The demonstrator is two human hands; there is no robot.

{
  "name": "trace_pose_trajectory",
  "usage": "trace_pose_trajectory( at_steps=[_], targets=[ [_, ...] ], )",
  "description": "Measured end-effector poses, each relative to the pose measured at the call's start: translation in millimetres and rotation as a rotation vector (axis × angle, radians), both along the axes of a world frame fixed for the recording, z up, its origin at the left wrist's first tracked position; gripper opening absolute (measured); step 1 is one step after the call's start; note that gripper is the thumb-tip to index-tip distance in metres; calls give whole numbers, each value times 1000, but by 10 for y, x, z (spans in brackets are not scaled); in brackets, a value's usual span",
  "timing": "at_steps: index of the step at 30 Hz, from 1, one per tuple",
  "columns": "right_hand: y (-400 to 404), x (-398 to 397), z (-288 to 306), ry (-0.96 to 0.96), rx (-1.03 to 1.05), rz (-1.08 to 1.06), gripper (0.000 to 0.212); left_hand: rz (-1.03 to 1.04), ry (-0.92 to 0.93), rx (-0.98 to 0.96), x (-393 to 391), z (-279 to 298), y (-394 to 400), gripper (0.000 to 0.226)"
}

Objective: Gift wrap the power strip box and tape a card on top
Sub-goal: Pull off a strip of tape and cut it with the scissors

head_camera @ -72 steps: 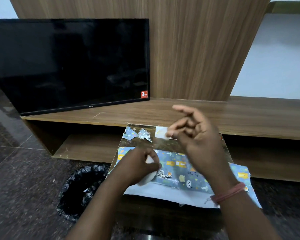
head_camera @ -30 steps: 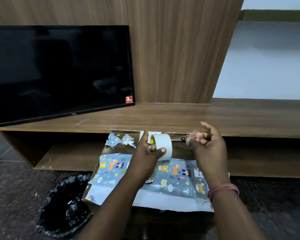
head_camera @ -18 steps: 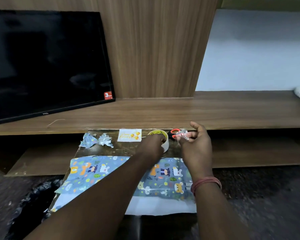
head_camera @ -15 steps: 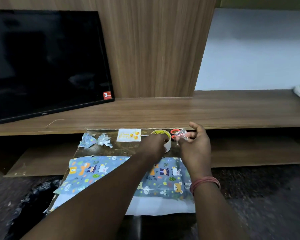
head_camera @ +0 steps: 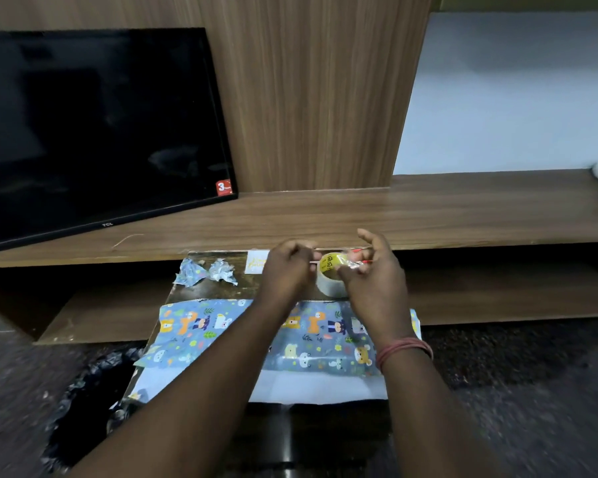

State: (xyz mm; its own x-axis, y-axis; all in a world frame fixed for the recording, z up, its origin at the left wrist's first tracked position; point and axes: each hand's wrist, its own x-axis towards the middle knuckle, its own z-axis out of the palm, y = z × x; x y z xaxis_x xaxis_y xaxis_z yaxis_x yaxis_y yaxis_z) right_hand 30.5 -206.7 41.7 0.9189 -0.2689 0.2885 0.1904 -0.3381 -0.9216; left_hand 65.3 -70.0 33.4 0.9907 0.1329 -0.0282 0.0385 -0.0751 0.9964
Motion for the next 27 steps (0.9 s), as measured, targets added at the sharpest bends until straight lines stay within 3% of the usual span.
trace_pose_trajectory(
  at_steps=[1, 3, 5, 12, 27],
  targets=[
    [72, -53, 7, -19, -30, 53, 62, -40, 77, -110, -135, 65, 85, 22],
    [217, -181, 19, -39, -86, 145, 61, -138, 185, -126, -399, 121, 256, 43],
    [341, -303, -1, -37, -81, 222, 57, -186, 250, -133, -634, 102, 384, 50],
    [479, -741, -21, 129, 4, 310, 62, -89, 325, -406, -1165, 15, 596, 13],
    [434, -1038, -1, 306, 469, 253, 33, -129, 250, -236, -1478, 34, 746, 23]
  ],
)
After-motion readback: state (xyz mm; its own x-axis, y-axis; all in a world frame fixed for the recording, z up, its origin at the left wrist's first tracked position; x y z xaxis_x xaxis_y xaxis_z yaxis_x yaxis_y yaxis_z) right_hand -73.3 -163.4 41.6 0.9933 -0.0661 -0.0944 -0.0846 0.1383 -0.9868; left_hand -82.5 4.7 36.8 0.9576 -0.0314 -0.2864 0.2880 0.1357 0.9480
